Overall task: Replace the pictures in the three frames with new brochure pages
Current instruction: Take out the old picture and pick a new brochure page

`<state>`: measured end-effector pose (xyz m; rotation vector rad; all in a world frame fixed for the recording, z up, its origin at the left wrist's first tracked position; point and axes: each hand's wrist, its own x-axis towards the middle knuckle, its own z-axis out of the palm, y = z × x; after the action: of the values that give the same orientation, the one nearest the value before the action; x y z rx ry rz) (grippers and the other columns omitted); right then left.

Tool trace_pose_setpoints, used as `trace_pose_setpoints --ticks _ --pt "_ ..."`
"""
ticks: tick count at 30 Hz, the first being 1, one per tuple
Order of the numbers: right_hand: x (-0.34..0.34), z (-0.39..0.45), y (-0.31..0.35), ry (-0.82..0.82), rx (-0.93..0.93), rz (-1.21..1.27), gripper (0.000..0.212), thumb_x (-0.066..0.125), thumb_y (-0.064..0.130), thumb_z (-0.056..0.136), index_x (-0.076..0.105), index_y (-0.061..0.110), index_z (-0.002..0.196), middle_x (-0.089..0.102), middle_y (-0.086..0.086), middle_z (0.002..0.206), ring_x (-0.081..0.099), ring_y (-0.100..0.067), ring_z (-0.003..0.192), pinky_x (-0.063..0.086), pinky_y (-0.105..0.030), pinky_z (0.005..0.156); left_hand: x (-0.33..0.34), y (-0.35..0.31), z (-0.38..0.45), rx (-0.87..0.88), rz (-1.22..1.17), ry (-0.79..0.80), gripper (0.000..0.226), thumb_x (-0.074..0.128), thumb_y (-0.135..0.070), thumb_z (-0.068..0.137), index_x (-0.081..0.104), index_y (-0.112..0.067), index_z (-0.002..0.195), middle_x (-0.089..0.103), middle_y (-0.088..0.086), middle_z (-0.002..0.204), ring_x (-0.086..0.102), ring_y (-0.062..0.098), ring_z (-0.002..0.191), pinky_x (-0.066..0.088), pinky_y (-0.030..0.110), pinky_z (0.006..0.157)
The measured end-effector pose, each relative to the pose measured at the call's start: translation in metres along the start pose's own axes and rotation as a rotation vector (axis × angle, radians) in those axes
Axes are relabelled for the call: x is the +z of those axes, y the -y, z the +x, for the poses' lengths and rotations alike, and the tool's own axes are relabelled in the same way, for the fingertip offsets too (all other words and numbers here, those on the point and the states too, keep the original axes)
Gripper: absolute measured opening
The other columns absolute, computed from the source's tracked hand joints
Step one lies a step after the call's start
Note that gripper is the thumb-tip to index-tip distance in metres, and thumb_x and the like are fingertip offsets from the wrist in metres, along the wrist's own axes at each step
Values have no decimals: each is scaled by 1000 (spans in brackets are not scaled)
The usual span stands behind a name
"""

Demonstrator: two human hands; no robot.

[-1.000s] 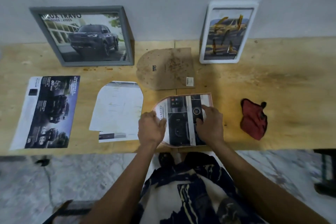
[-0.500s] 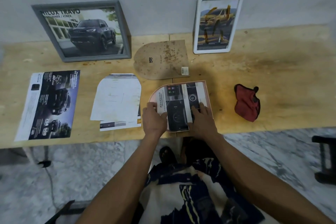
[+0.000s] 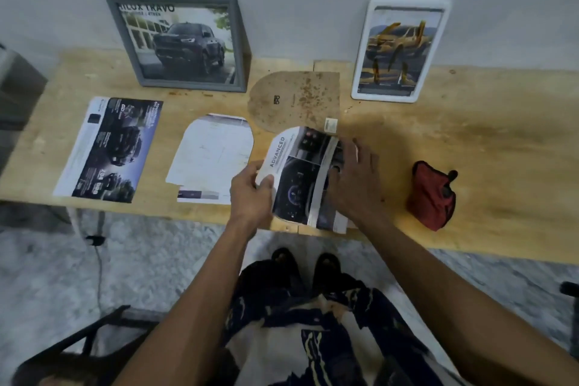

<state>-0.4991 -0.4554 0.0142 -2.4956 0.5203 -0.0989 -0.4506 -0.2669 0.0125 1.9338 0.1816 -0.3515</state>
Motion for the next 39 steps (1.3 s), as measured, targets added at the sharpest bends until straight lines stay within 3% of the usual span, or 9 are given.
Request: trace_pose_setpoints --ticks 4,7,10,15,18,24,29,33,39 --pt "0 16 22 170 -79 62 51 45 21 99 32 20 148 43 -11 145 34 -32 133 30 -45 108 -35 -2 -7 8 -8 13 27 57 -4 97 69 -22 114 75 -1 108 74 17 88 62 38 78" --pt "9 31 45 196 -116 170 30 43 17 100 54 17 127 60 -10 116 55 -30 106 47 -44 87 -67 -4 6 -34 -101 -95 24 63 -11 97 67 -20 119 73 4 110 70 13 86 60 34 76" --pt "20 39 70 218 -76 332 20 46 9 99 63 10 110 62 -4 98 55 -19 88 45 -31 73 -98 0 16 -158 -290 -215 28 71 -26 93 65 -20 120 71 12 104 69 21 82 60 38 72" --pt "63 50 120 215 118 521 18 50 14 98 65 11 107 65 -2 99 60 -20 93 47 -32 77 -148 26 34 -268 -375 -211 45 80 -20 84 61 -11 123 75 16 104 74 30 89 61 42 69" --pt "100 64 156 250 213 581 17 49 18 99 63 15 108 66 -2 102 62 -22 96 52 -40 85 -184 42 60 -299 -337 -188 54 82 -9 81 58 -9 129 74 15 108 73 30 90 59 44 80" --pt "171 77 242 209 350 599 15 53 16 97 63 24 106 66 4 98 64 -21 95 55 -48 88 -277 54 127 -238 -152 -185 40 76 4 81 57 -12 112 72 11 99 67 18 75 57 30 63" --pt "222 75 311 223 403 576 14 57 14 95 63 16 108 68 -2 99 65 -24 93 56 -38 81 -361 83 185 -194 33 -147 43 84 -3 74 61 -29 99 74 4 96 74 23 80 61 49 76" --pt "264 76 353 240 466 455 12 57 16 90 65 23 96 70 2 92 66 -22 84 54 -32 69 -407 101 219 -156 202 -134 49 86 -9 74 59 -24 112 69 3 99 68 19 82 60 45 79" --pt "303 63 389 198 561 444 26 56 3 87 64 27 79 68 6 84 66 -23 86 55 -32 82 -439 129 239 -158 414 -65 55 86 -15 73 57 -16 120 73 9 106 69 26 88 57 42 84"
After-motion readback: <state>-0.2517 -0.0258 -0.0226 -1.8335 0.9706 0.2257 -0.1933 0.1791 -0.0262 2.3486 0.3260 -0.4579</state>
